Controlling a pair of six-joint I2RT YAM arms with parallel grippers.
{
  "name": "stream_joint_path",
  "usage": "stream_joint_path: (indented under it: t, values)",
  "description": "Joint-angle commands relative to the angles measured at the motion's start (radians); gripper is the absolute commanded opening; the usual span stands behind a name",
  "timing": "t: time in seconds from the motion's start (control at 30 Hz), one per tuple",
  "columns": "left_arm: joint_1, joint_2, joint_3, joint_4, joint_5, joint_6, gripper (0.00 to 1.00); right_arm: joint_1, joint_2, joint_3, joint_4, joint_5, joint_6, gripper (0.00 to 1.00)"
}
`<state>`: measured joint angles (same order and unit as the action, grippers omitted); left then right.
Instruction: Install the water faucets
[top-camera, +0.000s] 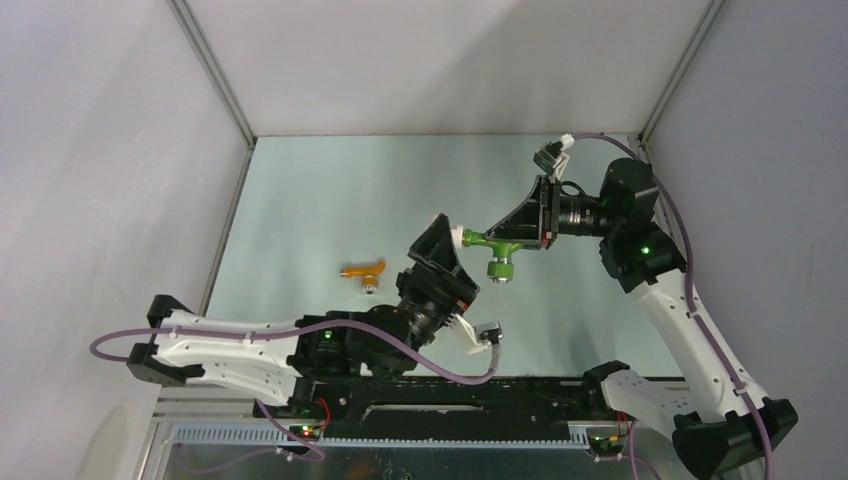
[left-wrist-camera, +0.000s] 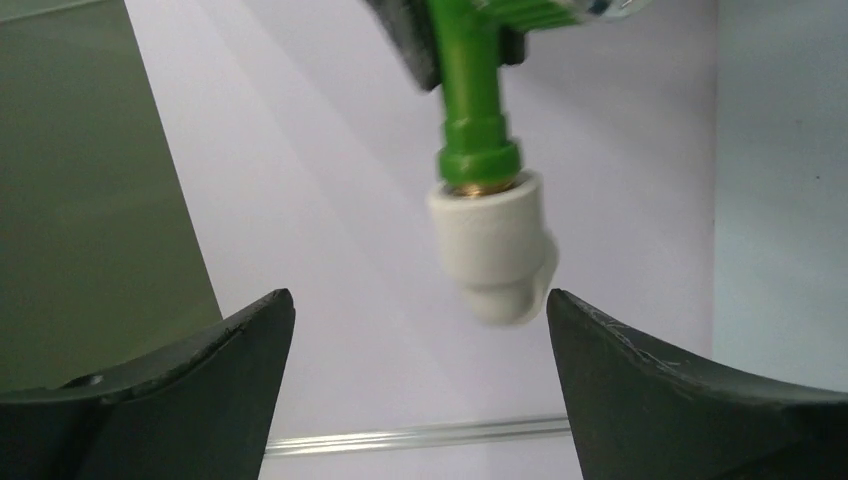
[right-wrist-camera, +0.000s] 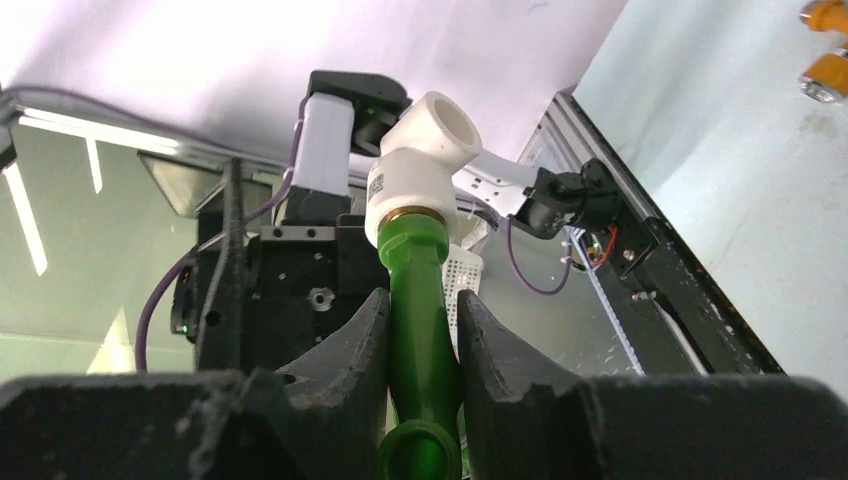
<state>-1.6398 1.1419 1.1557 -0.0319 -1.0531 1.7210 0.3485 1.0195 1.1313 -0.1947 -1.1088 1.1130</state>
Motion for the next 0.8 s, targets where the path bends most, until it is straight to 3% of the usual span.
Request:
stream_joint_path:
  t: [0.0, 0.27, 0.43, 0.77]
  values:
    - [-0.005, -0.079, -0.013, 0.043, -0.042, -0.035, 1.00, -0.016, 0.025, 0.014, -0.027, 0.032, -0.020, 0.00]
    - [-0.006, -0.178, -0.132, -0.058, -0.051, -0.301, 1.00, -0.019, 0.090, 0.013, -0.111, 0.089, -0.172, 0.00]
    - [-0.009, -0.211, -0.087, -0.246, -0.004, -0.653, 1.00, -0.007, 0.183, -0.001, -0.217, 0.189, -0.385, 0.00]
    - [0.045, -0.249, -0.049, -0.246, 0.099, -1.236, 1.00, -0.032, 0.342, -0.297, 0.034, 0.265, -0.443, 0.00]
